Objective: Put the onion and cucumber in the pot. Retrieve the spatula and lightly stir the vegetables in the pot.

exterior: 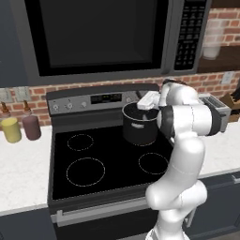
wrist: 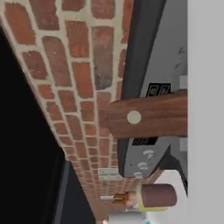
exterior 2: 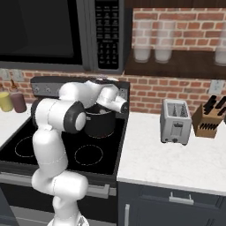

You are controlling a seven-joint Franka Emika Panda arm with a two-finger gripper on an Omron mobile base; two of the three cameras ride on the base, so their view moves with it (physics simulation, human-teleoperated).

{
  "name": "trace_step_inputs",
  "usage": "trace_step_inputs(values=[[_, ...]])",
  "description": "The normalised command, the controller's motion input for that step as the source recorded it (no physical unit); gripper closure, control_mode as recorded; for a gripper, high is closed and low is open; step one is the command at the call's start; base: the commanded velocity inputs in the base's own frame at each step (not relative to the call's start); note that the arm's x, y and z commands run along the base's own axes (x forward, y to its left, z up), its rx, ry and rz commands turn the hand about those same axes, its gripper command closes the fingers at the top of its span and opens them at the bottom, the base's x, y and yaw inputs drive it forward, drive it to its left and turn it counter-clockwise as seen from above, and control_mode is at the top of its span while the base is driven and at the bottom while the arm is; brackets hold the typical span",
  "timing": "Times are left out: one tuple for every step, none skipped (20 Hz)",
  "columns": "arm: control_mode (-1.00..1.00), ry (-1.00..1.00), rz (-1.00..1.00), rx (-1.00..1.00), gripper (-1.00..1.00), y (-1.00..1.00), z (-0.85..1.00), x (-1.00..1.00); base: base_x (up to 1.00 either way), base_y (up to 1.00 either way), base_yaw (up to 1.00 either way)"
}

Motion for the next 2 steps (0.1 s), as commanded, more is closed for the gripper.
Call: trace_step_inputs(values=[[-1.0, -0.01, 0.09, 0.17, 1.0, -0.26, -0.92, 0.0, 0.0, 0.0, 0.0], [-1.0, -0.03, 0.11, 0.19, 1.0, -0.13, -0.9, 0.0, 0.0, 0.0, 0.0]])
